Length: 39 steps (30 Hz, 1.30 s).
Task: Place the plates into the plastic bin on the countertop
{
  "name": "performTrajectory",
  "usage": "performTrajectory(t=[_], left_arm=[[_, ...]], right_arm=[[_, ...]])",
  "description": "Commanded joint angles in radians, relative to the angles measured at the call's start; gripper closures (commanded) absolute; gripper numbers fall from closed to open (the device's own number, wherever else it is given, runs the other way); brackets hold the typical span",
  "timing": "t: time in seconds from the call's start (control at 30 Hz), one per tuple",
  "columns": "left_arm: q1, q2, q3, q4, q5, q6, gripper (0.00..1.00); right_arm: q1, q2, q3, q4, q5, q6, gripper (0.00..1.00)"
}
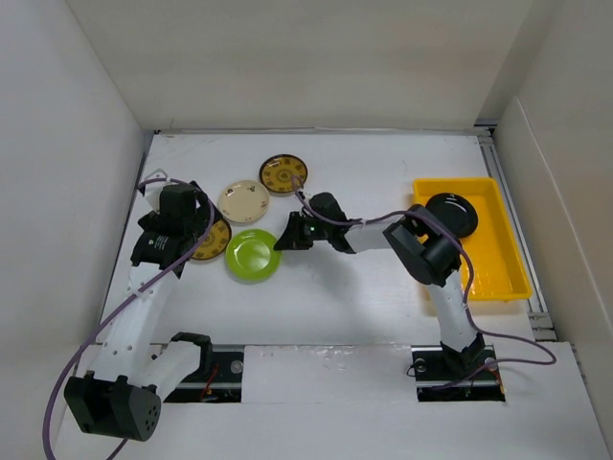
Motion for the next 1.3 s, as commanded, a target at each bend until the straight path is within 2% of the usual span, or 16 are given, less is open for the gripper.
performTrajectory(t=[0.0, 0.03, 0.17, 0.23, 0.37, 0.43, 0.47, 0.57, 0.63, 0.73, 0.83, 1.07, 1.2, 1.27], left_arm=[[0.001, -0.017, 0.041, 0.006, 0.001, 0.012, 0.00], [0.001, -0.017, 0.041, 0.006, 0.001, 0.012, 0.00], [0.001, -0.017, 0.032, 0.015, 0.010, 0.021, 0.00], [0.001, -0.017, 0.032, 0.015, 0.019, 0.021, 0.00], [0.001, -0.027, 0.032, 0.025, 0.042, 0.030, 0.00], [0.001, -0.036, 0.032, 0.037, 0.053, 0.041, 0.00], [0.001, -0.036, 0.032, 0.037, 0.072, 0.053, 0.00], [0.001, -0.036, 0.032, 0.037, 0.083, 0.053, 0.00], [0.001, -0.036, 0.023, 0.046, 0.083, 0.053, 0.00], [0.001, -0.036, 0.023, 0.046, 0.096, 0.053, 0.00], [0.001, -0.036, 0.023, 0.046, 0.105, 0.053, 0.00], [0.001, -0.045, 0.023, 0.046, 0.105, 0.063, 0.00], [0.001, -0.045, 0.023, 0.046, 0.105, 0.063, 0.00], [0.001, -0.036, 0.023, 0.046, 0.105, 0.063, 0.00]], right_arm=[[-0.007, 0.041, 0.002, -0.015, 0.008, 0.041, 0.88], [-0.021, 0.016, -0.012, -0.015, 0.037, 0.042, 1.00], [-0.090, -0.213, -0.192, -0.090, 0.205, 0.052, 1.00], [-0.139, -0.419, -0.257, -0.142, 0.308, 0.031, 1.00], [-0.326, -0.743, -0.345, -0.351, 0.472, -0.047, 1.00], [-0.502, -0.859, -0.359, -0.453, 0.486, -0.087, 1.00], [-0.632, -0.887, -0.371, -0.502, 0.496, -0.098, 1.00], [-0.819, -0.955, -0.408, -0.549, 0.523, -0.125, 1.00], [-0.994, -0.955, -0.440, -0.549, 0.499, -0.126, 1.00], [-1.158, -0.938, -0.454, -0.509, 0.404, -0.136, 1.00], [-1.205, -0.882, -0.442, -0.497, 0.338, -0.136, 1.00], [-1.196, -0.819, -0.418, -0.468, 0.278, -0.127, 1.00], [-1.175, -0.834, -0.428, -0.468, 0.256, -0.127, 0.43], [-1.148, -0.928, -0.428, -0.486, 0.288, -0.127, 0.16]])
